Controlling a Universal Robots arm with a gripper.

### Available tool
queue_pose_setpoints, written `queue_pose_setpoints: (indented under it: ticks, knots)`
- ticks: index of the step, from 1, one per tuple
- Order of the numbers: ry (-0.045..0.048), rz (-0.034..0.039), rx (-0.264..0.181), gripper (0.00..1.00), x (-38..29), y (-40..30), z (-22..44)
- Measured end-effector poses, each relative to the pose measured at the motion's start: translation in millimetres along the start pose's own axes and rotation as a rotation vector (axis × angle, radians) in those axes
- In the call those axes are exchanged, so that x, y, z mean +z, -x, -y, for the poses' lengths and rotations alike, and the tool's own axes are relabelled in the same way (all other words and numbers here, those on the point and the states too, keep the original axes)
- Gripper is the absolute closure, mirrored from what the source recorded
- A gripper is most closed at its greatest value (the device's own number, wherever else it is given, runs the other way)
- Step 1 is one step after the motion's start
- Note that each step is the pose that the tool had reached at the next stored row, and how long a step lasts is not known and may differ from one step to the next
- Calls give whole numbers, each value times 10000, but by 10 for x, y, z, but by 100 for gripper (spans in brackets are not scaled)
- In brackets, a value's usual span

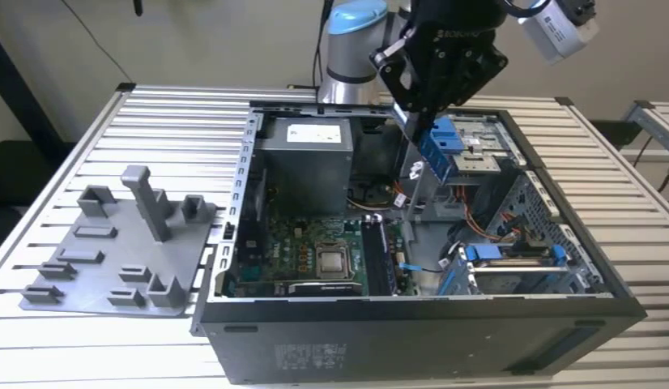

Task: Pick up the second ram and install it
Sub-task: 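Insert the second ram into the second slot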

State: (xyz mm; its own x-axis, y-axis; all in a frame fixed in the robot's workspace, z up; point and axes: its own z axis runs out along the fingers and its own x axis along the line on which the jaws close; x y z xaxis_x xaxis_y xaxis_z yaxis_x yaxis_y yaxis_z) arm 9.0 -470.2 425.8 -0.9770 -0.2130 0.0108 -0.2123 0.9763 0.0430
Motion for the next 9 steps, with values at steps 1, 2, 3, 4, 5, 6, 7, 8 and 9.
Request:
queue_pose_setpoints:
  ticks: [1, 2, 3, 4, 5, 6, 7, 8, 9]
  knots:
    - [1, 6, 143, 86, 1, 0, 0]
    - [3, 12, 285, 86, 1, 0, 0]
    - [5, 19, 430, 86, 2, 0, 0]
    - [6, 25, 571, 86, 3, 0, 0]
    - [8, 31, 710, 86, 3, 0, 0]
    - [9, 37, 860, 86, 4, 0, 0]
    - [11, 43, 992, 86, 4, 0, 0]
    - [12, 49, 1129, 86, 5, 0, 0]
    - [13, 54, 1267, 86, 5, 0, 0]
